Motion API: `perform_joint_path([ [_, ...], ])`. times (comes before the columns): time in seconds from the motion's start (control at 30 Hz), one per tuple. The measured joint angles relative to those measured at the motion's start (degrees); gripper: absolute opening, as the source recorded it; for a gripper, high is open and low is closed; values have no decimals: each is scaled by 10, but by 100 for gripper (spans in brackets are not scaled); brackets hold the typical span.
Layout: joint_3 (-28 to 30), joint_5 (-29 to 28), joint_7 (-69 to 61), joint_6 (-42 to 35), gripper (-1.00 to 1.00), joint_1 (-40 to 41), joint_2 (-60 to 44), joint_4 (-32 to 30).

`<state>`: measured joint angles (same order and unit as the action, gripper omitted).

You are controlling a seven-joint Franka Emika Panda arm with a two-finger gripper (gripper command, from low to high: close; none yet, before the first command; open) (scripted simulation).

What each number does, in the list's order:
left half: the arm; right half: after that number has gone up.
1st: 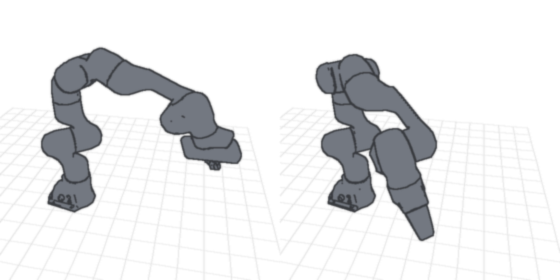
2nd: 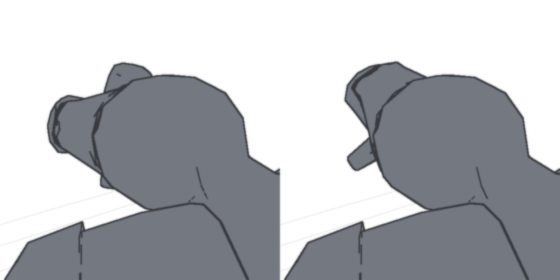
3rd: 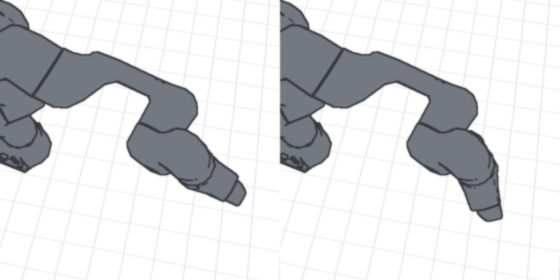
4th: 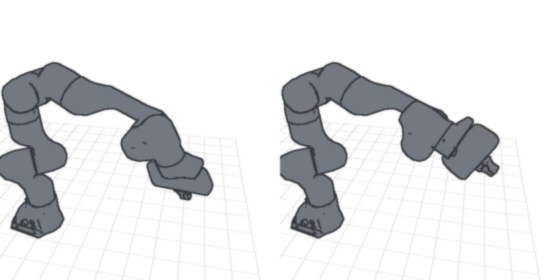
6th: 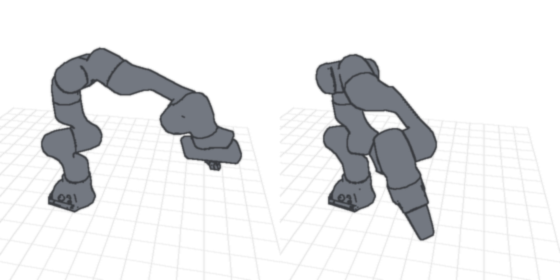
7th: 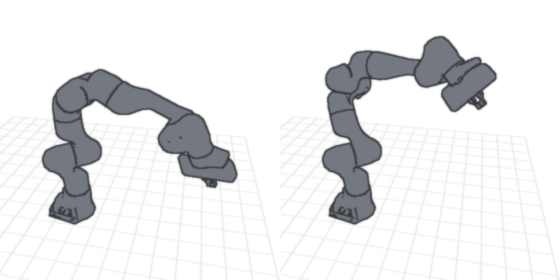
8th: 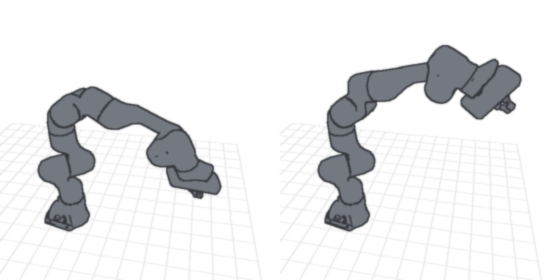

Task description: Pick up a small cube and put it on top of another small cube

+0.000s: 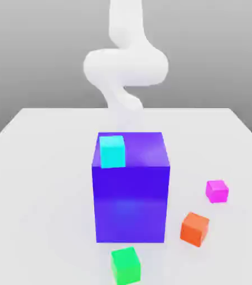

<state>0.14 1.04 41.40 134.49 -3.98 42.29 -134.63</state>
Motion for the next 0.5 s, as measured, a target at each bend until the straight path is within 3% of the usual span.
perform_joint_path([
  [0.5, -35, 56, -261, 162, 0, -225, -214, -171],
])
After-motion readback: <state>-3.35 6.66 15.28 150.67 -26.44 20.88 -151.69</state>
